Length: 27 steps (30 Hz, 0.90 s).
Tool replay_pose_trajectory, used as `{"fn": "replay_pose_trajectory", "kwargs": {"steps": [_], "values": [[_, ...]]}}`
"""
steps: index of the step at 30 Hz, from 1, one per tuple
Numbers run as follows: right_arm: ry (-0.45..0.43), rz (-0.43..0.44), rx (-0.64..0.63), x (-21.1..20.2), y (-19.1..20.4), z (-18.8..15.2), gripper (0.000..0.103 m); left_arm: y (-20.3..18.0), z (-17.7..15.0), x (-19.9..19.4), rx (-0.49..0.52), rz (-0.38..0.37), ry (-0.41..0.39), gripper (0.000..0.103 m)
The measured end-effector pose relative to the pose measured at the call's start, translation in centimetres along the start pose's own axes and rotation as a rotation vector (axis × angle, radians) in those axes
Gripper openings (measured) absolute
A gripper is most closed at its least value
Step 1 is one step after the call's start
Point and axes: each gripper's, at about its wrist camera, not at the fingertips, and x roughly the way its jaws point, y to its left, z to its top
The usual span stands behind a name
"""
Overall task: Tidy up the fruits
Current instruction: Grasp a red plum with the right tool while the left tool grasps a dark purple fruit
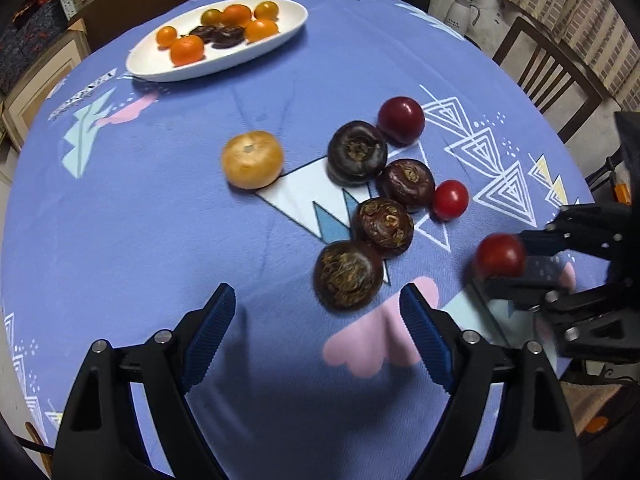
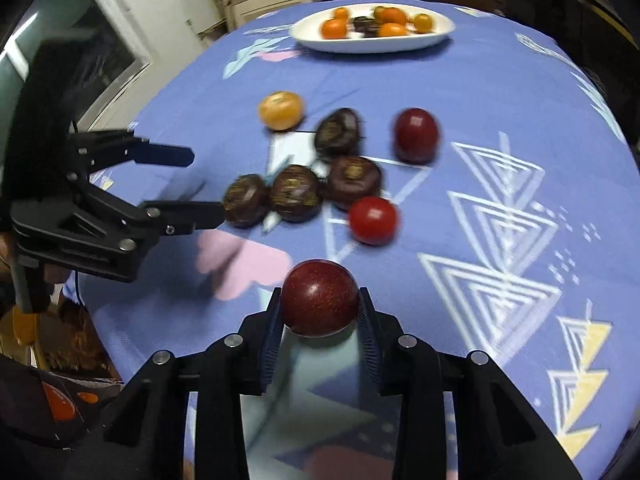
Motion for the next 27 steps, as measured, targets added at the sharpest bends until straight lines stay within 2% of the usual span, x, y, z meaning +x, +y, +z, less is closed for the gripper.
{"fn": "replay_pose_trajectory", "kwargs": {"steps": [6, 8, 12, 15, 21, 27], "values": [[-0.007, 0.005, 0.057, -0.8, -1.2, -0.7, 0.036, -0.6, 0.4, 2.1, 0.035, 0.016, 0.026, 0.082], [-0.005, 0.006, 0.059, -0.8, -1.1, -0.8, 0.036, -0.6, 0.4, 2.7, 0.034, 0.020, 0.036, 0.079], [0.003, 0.013, 0.061, -0.7, -1.1, -0.8, 0.036, -0.5, 0.5, 2.2, 0.048, -0.011, 0.029, 0.040], [0.001, 0.016, 0.061, -0.9, -1.1, -0.6, 0.036, 0.0, 0.6, 1.9, 0.033, -0.022, 0.041, 0.040], [-0.006, 0.028, 0.061, -1.3, -1.6, 0.8, 0.036, 2.0, 1.1, -1.2, -0.008, 0.007, -0.022, 0.040], [-0.066, 0.080, 0.048, -2.9, -1.8, 5.7, 0.036, 5.7, 4.7, -5.1, -0.074, 0.030, -0.122, 0.040]]}}
